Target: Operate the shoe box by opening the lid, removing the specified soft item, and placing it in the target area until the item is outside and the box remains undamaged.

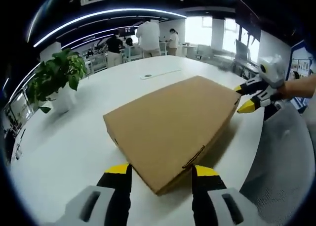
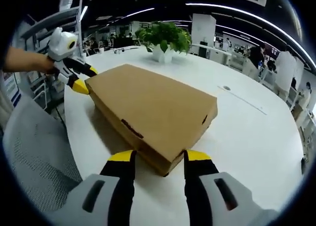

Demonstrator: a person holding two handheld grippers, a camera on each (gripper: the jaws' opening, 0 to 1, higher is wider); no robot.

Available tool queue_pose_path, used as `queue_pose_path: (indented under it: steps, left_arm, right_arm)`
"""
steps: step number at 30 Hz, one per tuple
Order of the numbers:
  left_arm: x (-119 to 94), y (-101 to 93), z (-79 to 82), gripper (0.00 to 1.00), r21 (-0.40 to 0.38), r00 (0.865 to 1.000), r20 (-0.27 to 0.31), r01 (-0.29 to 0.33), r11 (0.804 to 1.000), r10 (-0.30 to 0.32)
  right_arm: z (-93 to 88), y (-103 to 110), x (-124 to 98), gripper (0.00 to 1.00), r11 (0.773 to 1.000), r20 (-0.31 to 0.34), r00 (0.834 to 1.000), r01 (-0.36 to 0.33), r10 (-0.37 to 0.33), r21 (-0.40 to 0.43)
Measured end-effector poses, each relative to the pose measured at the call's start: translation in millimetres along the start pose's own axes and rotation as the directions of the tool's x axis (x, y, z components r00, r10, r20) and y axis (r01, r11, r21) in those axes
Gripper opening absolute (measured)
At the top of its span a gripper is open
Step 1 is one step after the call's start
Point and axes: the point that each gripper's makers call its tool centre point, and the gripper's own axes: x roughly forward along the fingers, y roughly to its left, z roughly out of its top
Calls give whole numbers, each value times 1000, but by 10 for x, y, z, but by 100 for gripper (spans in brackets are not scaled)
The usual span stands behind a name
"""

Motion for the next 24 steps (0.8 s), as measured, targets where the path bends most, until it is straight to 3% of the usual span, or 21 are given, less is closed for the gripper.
queue_pose_path:
  steps: [10,20,24]
  left_arm:
    - [-144,58,-94,48,20,1000,-18,4,1000,-4]
    - [-167,30,-119,48,32,999,-29,-18,999,19]
    - [-198,16,-126,49,-4,999,-28,-24,1000,24]
  right_arm:
    - [40,259,21,37,1000,8,1000,-24,24,11]
    - [59,232,19,34,998,16,1000,-13,12,62]
    - [78,230,-5,33,998,26,1000,-11,9,65]
